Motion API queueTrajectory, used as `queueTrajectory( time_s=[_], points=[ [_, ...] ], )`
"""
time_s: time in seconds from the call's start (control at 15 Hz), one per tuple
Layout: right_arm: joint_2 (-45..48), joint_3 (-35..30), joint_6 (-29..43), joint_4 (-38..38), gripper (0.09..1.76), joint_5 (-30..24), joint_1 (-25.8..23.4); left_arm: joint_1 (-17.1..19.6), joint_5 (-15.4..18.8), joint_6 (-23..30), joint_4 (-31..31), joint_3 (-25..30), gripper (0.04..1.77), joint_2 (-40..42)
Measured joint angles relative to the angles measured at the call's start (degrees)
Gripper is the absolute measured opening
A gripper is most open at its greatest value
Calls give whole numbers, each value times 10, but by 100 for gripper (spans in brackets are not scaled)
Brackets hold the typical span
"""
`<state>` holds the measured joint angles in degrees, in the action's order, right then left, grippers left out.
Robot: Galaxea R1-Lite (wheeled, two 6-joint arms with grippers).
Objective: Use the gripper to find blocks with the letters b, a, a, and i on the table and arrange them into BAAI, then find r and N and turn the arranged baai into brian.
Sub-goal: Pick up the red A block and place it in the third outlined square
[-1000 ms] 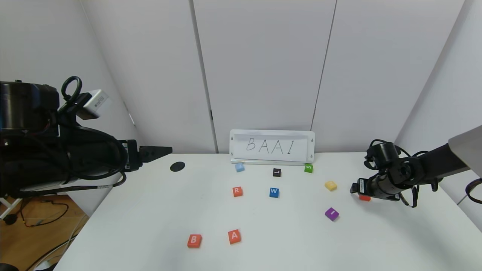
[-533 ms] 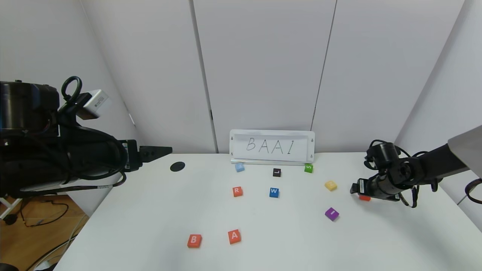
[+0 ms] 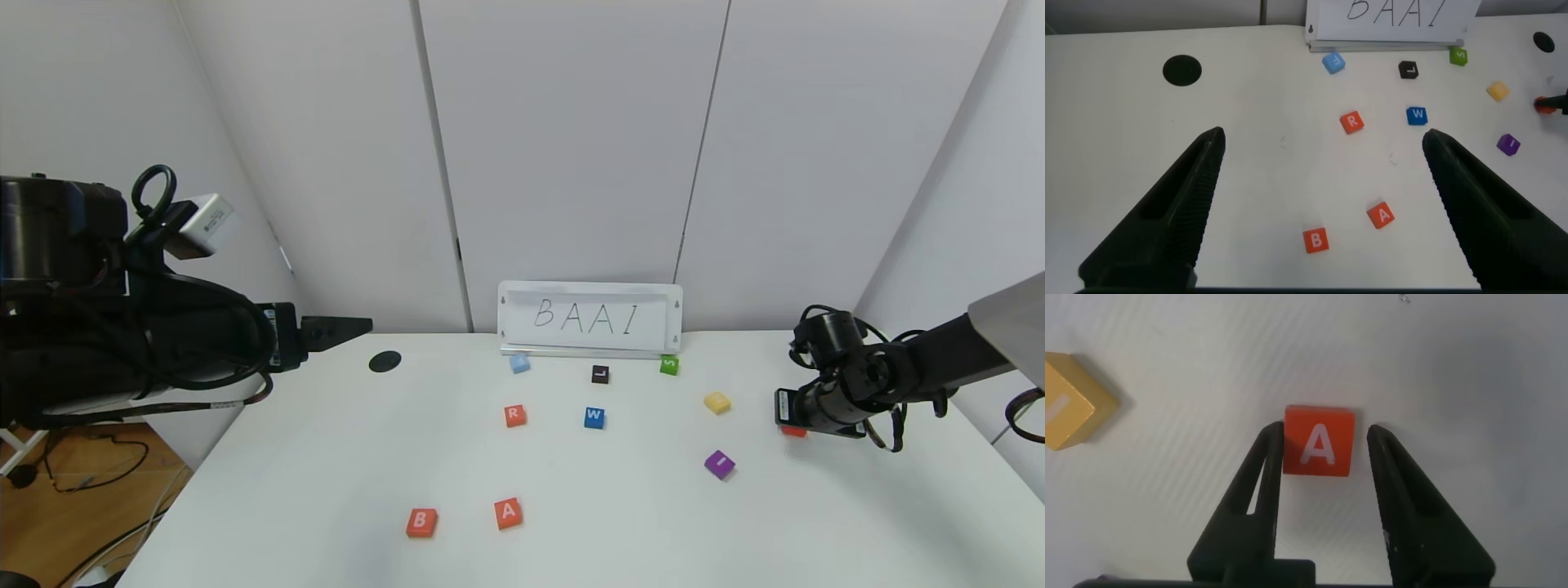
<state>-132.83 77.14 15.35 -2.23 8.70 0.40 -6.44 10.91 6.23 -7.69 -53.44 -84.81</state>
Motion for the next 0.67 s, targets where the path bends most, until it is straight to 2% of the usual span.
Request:
queueTrajectory(
  time_s=[0.07, 0.13, 0.67],
  points=[
    [0, 0, 0, 0, 59, 0, 0, 0, 0, 0, 0, 0, 172, 0],
    [0, 0, 0, 0, 54, 0, 0, 0, 0, 0, 0, 0, 172, 0],
    [9, 1, 0, -2, 54, -1, 3, 4, 11, 0, 0, 0, 172, 0]
  ],
)
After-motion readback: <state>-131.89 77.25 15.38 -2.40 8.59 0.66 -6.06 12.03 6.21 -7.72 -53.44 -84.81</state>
